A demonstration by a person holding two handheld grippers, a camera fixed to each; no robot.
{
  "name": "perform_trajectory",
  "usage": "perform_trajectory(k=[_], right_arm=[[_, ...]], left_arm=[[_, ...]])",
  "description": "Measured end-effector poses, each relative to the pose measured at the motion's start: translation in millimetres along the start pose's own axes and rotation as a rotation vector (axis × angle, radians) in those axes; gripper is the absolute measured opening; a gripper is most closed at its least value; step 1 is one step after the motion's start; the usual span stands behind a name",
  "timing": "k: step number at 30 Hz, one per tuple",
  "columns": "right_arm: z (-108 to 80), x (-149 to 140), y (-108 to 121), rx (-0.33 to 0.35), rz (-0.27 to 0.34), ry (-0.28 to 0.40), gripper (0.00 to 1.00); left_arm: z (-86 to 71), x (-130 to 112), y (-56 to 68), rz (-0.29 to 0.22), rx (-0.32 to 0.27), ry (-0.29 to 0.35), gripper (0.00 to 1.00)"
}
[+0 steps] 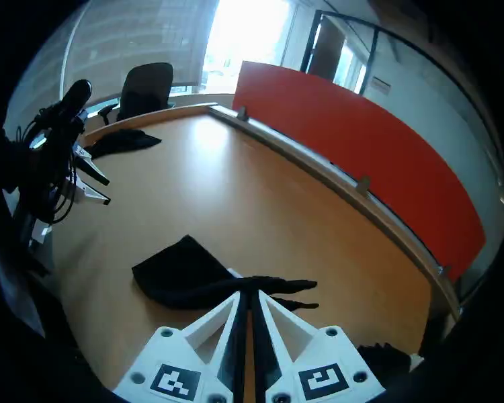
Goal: Fold towel
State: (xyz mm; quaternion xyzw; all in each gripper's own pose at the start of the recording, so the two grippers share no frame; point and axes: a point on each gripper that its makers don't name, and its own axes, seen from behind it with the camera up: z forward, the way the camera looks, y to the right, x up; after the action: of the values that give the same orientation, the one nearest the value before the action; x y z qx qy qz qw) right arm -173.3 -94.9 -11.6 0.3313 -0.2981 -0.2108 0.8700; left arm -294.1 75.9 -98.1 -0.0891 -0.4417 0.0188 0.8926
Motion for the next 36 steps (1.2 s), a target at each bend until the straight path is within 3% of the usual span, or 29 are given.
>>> perform_trajectory(k=[19,27,36], right_arm=[[30.5,-6.2,-49.6,0.100,-0.011,-0.021,0.04],[42.1,-0.2,-73.4,0.155,-0.037,-0.026,0.04],[60.4,1.7,-115.8,0.252,-0.080,-0.047,0.04]], left_arm=[[-3.3,3.0,0.8,-0.001,-0.003,0.013,0.87],[-7.6,3.0,-5.5,-0.016,0.001,0.019,0.86],[-15.7,0.3,-17.5,-0.034,0.021,0.027,0.86]])
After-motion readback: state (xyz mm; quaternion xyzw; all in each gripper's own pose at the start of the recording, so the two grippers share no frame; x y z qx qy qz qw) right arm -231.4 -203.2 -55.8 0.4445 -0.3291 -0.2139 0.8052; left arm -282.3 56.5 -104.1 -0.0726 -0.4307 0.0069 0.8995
